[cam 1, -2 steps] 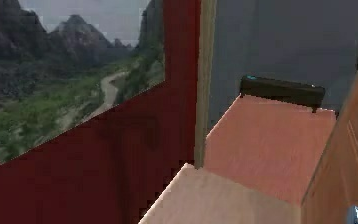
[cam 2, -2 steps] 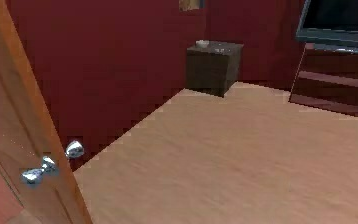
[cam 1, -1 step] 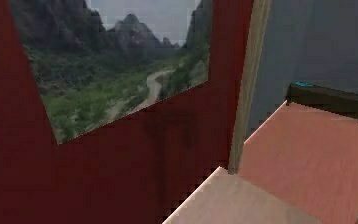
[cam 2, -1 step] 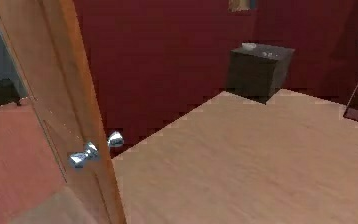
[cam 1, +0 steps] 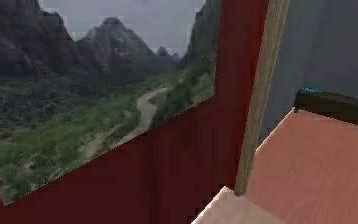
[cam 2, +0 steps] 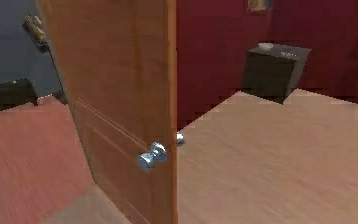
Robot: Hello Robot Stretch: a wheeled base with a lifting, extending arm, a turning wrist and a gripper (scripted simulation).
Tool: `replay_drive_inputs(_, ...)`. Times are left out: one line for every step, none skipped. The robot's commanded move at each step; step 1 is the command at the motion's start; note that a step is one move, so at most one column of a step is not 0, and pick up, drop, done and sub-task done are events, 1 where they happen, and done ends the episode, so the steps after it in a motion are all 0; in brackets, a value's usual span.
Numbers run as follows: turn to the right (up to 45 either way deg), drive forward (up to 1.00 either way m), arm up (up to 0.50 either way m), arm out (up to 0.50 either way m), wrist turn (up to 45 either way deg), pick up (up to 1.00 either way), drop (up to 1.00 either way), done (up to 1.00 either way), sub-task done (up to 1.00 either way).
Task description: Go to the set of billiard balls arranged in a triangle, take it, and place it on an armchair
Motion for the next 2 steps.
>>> replay_drive_inputs(33.0, 0.0, 0.0, 0.0, 0.0, 0.0, 0.0, 0.0, 0.0)
replay_drive_inputs(0.0, 0.55, 0.0, 0.0, 0.0, 0.0, 0.0, 0.0, 0.0)
